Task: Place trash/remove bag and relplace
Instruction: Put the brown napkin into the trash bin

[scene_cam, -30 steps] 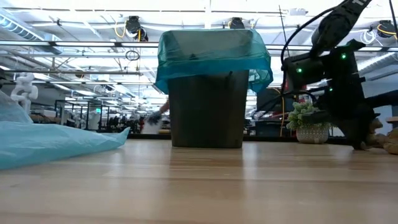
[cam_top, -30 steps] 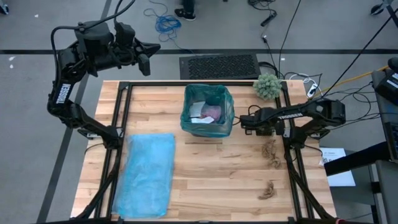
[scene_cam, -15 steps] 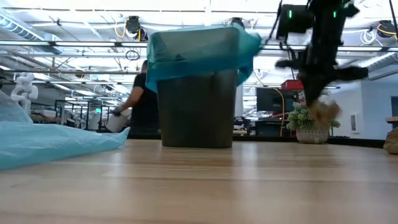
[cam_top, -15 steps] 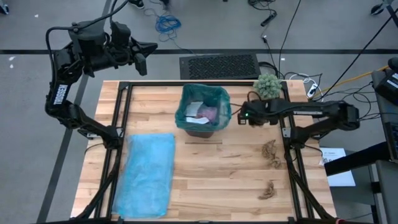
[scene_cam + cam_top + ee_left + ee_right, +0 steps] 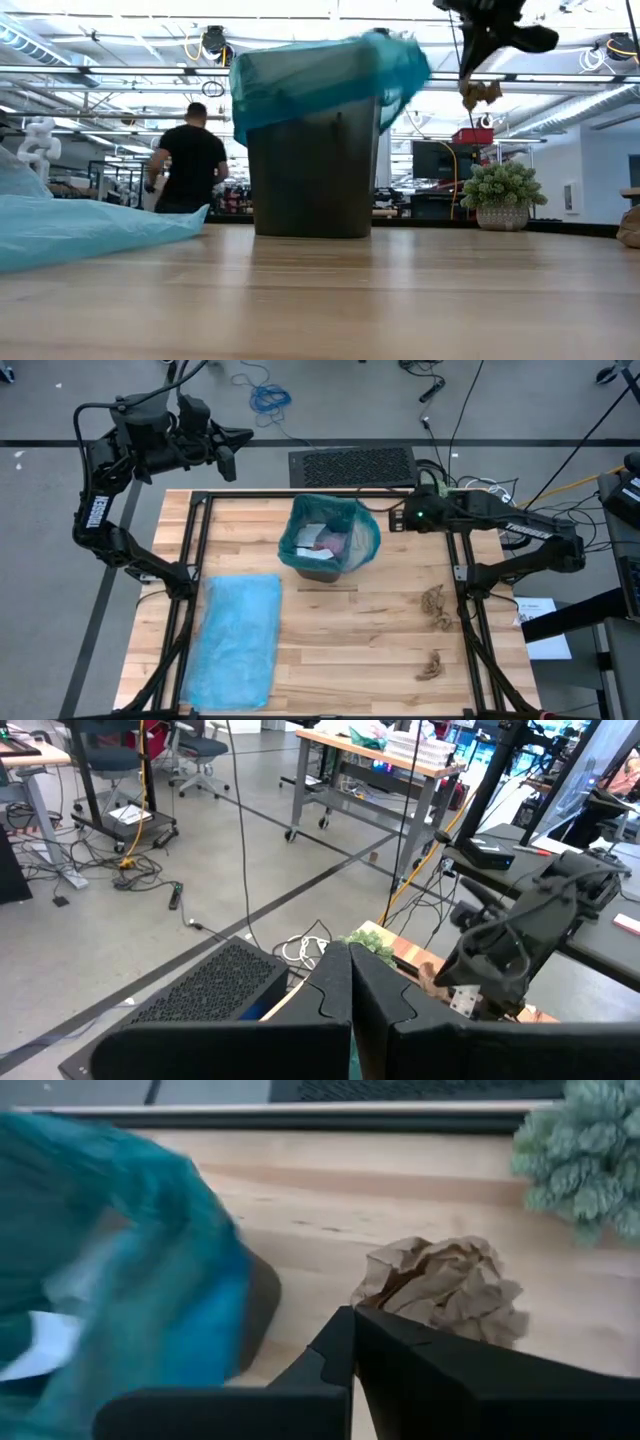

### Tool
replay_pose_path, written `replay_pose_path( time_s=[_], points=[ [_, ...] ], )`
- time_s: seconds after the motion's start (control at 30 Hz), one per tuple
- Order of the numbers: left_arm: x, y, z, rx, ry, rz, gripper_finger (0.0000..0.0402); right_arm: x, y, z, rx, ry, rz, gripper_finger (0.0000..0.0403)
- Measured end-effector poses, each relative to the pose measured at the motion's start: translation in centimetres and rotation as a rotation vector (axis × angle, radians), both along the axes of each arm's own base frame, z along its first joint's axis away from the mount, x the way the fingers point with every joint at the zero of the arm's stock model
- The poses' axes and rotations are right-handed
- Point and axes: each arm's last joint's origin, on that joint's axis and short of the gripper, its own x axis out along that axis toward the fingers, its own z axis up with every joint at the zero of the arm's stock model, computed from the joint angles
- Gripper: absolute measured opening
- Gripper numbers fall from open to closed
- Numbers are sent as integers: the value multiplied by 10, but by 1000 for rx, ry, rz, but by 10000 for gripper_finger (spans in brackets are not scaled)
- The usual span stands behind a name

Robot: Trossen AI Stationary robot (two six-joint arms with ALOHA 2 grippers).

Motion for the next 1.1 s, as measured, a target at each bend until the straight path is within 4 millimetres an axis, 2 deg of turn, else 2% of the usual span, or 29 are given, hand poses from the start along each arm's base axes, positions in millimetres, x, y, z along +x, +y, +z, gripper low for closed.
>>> replay_pose_path(
  time_s=[0.17,0.33,0.43,0.53,0.67,0.83,0.93,1.1],
  points=[
    [0,0,0,-1,-1,0,0,10,0,33,-119,-174,120,0],
    [0,0,1,1,-6,0,0,37,-1,70,-307,-527,375,0],
    [0,0,1,2,-6,3,0,58,-6,77,-365,-648,474,0],
    [0,0,1,4,-5,14,0,81,-14,64,-320,-655,550,0],
    [0,1,0,4,-4,18,0,113,-22,31,-206,-576,633,0],
    [0,0,0,-2,0,20,0,140,-25,0,-84,-518,722,13],
    [0,0,0,-4,0,21,0,144,-26,-14,-52,-448,745,50],
    [0,1,-1,-5,3,23,0,140,-28,-23,-16,-358,751,142]
  ],
)
